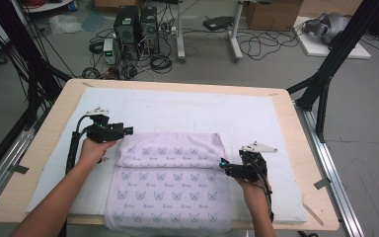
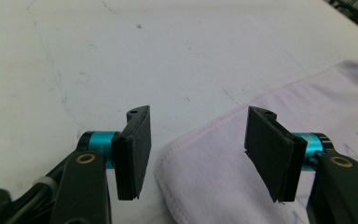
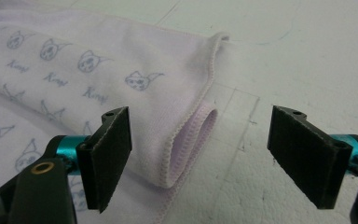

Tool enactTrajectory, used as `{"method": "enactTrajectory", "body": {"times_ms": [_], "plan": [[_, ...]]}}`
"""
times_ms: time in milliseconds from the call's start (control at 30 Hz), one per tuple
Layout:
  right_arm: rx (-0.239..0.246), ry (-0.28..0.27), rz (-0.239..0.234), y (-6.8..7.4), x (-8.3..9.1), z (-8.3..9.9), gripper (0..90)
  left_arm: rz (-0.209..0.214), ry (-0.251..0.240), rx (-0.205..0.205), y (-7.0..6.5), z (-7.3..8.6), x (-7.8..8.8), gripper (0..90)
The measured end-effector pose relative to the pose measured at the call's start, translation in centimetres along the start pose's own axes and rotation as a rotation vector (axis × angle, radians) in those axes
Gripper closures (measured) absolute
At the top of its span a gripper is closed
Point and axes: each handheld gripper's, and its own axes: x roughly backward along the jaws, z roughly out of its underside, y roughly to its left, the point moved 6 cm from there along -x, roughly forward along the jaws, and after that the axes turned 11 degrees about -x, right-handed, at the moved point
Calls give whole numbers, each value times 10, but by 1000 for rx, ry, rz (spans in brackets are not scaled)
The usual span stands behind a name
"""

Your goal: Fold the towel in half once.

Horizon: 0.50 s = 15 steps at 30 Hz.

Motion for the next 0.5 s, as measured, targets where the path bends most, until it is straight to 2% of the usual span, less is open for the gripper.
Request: {"method": "enactTrajectory", "body": {"times_ms": [100,200,300,367,400,467,500], "plan": [[-1,0,-5,-1,0,0,208,-29,35,-24,0,0,-10,397],[1,1,-11,-1,0,0,208,-52,65,-17,1,5,-17,391],[7,5,-16,1,0,0,209,-64,114,-49,-1,11,-22,409],[6,7,-18,1,-1,0,209,-69,135,-83,-3,13,-24,447],[5,6,-17,1,-1,0,209,-91,143,-114,-4,13,-25,461],[6,10,-17,0,-2,1,209,-114,156,-160,-5,14,-24,545],[6,12,-15,0,-2,1,209,-113,162,-171,-5,14,-23,624]]}}
